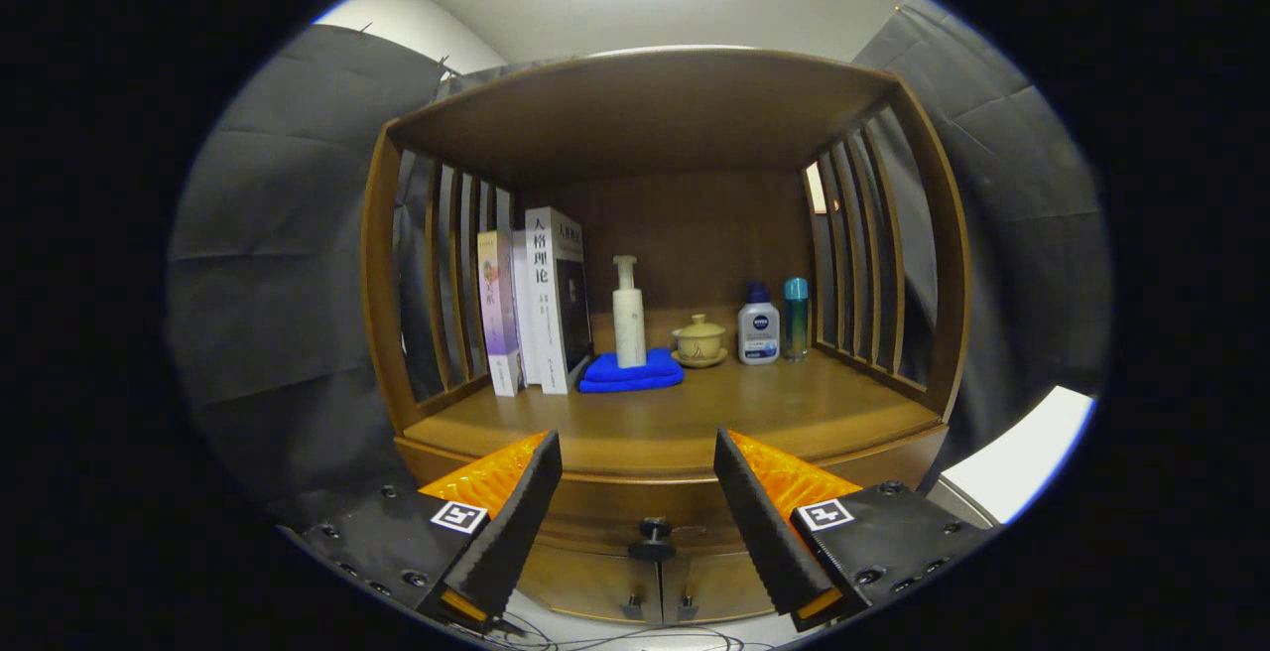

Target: Pull open the drawer, take out the items inside it, and place them on the countertop above the cabinet.

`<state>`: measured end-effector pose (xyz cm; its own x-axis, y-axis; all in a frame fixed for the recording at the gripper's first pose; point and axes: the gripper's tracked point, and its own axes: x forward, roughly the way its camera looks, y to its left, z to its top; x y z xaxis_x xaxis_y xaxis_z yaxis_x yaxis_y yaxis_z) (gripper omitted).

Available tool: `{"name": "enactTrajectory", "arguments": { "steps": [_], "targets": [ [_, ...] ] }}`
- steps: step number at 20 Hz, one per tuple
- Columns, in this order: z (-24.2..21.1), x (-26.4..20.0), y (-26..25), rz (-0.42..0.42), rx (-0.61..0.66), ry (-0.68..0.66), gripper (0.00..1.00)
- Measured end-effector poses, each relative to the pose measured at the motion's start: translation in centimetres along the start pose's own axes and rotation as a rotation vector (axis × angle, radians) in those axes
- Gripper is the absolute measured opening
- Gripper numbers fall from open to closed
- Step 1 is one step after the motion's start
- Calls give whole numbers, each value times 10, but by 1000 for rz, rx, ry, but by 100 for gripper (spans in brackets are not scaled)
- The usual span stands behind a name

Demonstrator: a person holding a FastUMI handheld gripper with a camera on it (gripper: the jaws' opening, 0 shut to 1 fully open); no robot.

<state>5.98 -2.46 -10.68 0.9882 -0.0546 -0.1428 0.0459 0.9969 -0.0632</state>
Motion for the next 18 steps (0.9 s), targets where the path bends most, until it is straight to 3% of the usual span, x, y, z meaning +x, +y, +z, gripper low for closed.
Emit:
{"name": "enactTrajectory", "arguments": {
  "steps": [16,18],
  "targets": [
    [-96,31,-5,-6,-21,158,98],
    [-106,35,-9,-14,12,180,90]
  ]
}}
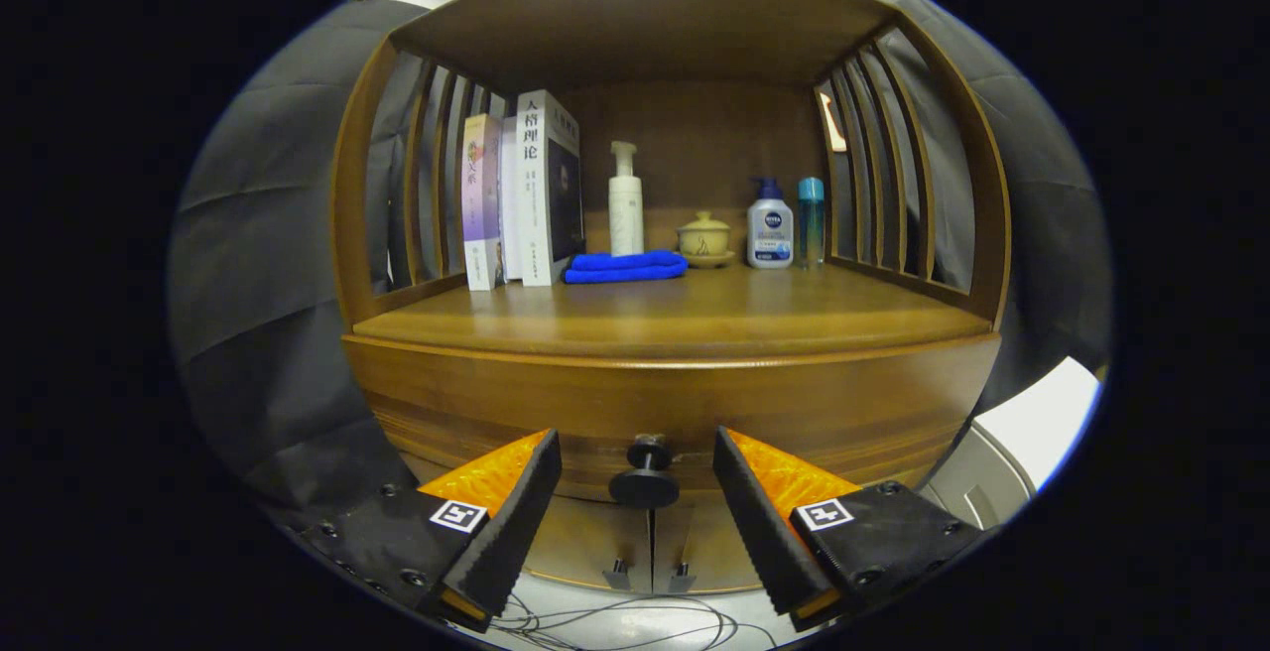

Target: Pull open the drawer, take out the items inside it, and place them on the countertop above the cabinet.

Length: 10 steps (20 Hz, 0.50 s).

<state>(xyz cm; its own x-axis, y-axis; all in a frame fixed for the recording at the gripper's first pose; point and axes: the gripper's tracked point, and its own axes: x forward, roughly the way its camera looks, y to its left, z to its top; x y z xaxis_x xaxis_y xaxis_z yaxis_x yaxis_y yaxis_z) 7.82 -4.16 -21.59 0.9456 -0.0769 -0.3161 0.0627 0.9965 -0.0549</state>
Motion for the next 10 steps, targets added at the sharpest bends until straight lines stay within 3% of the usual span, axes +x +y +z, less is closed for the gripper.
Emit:
{"name": "enactTrajectory", "arguments": {
  "steps": [10],
  "targets": [
    [-25,12,-1,-6,-6,25,53]
  ]
}}
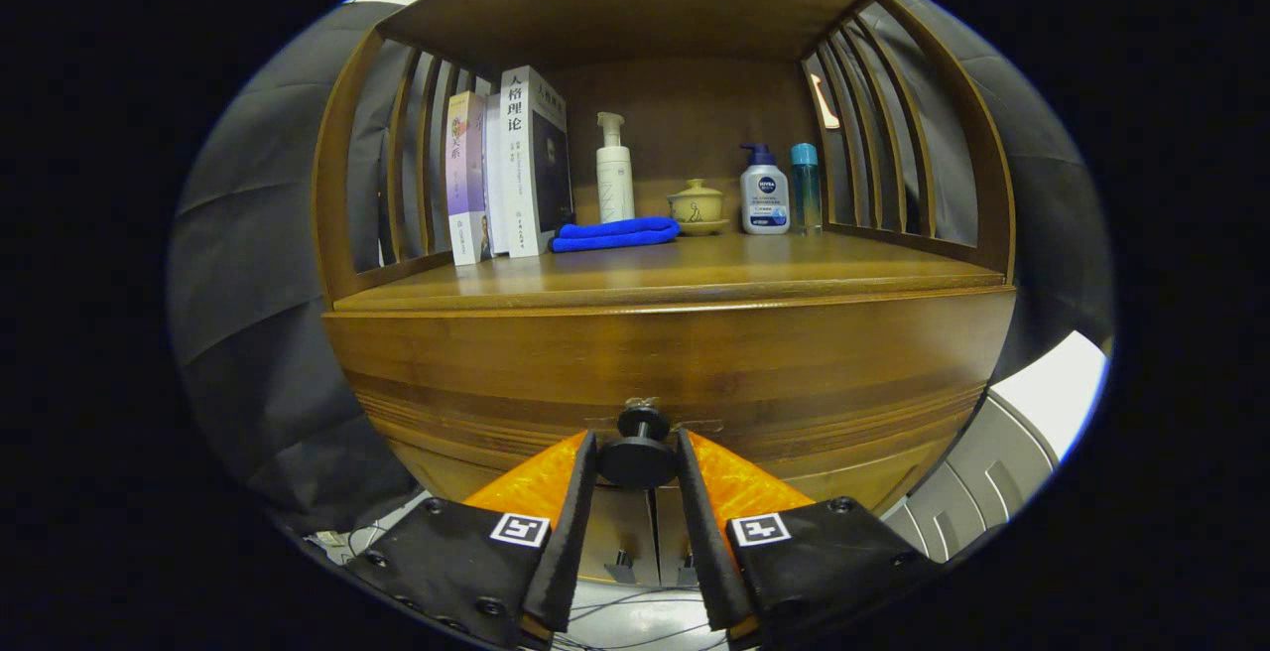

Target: Pull open the drawer, take out the items inside it, and place them on the countertop above the cabinet.

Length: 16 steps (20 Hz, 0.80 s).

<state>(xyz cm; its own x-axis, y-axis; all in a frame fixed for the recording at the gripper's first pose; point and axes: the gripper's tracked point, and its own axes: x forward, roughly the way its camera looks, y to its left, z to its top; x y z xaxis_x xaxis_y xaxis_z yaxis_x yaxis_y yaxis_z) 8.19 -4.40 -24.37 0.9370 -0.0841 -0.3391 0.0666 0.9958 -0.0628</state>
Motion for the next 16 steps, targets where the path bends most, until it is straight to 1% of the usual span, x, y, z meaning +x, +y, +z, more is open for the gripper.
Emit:
{"name": "enactTrajectory", "arguments": {
  "steps": [2,3,4,5,7,8,9,11,13,16],
  "targets": [
    [-2,3,0,-3,-8,-4,53],
    [-1,1,-1,-1,-9,1,47],
    [-1,2,0,-2,-12,-2,47],
    [-2,2,0,-2,-19,8,41],
    [-4,-4,-2,-7,-9,11,36],
    [3,0,-2,-10,17,-7,34],
    [-2,3,-1,-13,27,-12,24],
    [-4,-1,-2,-16,21,-10,24],
    [-4,-4,-1,-16,42,-12,24],
    [-7,-11,-1,-13,27,-19,24]
  ]
}}
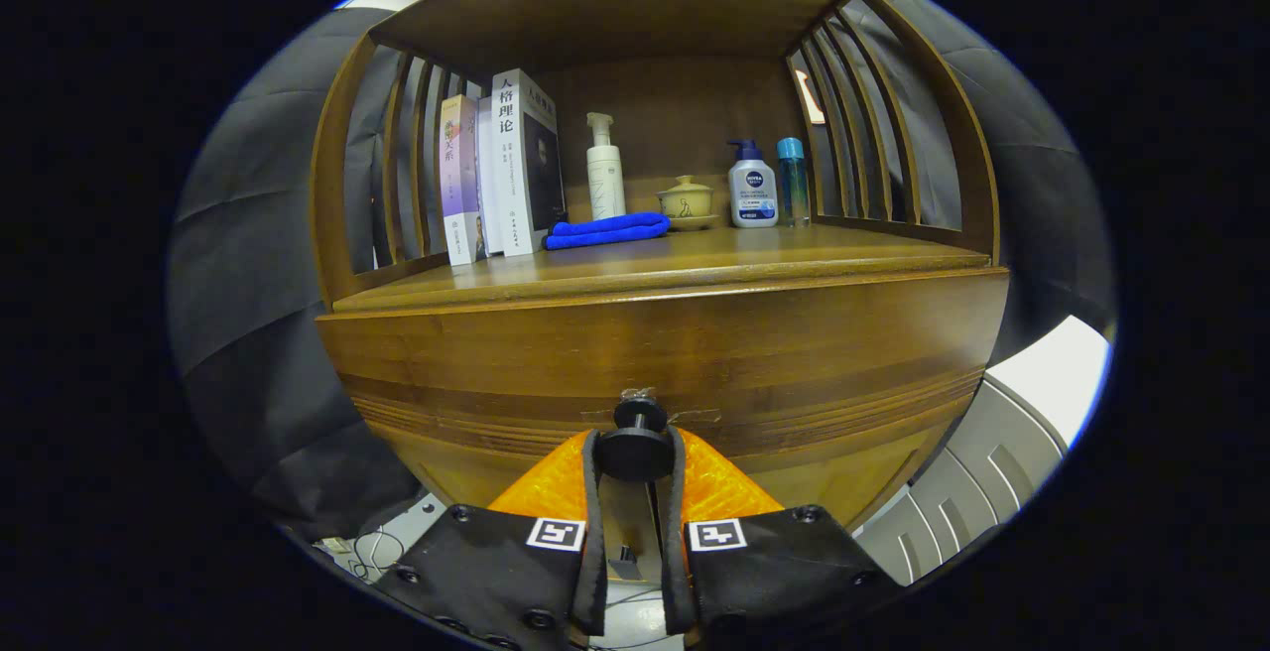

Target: Pull open the drawer, take out the items inside it, and place them on the countertop above the cabinet.

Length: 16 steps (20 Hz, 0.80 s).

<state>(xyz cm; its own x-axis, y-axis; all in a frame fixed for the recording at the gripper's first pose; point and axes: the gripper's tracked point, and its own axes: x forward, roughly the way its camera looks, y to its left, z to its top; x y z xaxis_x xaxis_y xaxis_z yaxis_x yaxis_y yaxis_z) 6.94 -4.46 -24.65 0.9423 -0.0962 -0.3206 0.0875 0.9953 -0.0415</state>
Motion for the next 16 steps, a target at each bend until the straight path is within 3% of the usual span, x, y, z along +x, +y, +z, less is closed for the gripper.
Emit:
{"name": "enactTrajectory", "arguments": {
  "steps": [16],
  "targets": [
    [-19,-57,2,14,-35,32,24]
  ]
}}
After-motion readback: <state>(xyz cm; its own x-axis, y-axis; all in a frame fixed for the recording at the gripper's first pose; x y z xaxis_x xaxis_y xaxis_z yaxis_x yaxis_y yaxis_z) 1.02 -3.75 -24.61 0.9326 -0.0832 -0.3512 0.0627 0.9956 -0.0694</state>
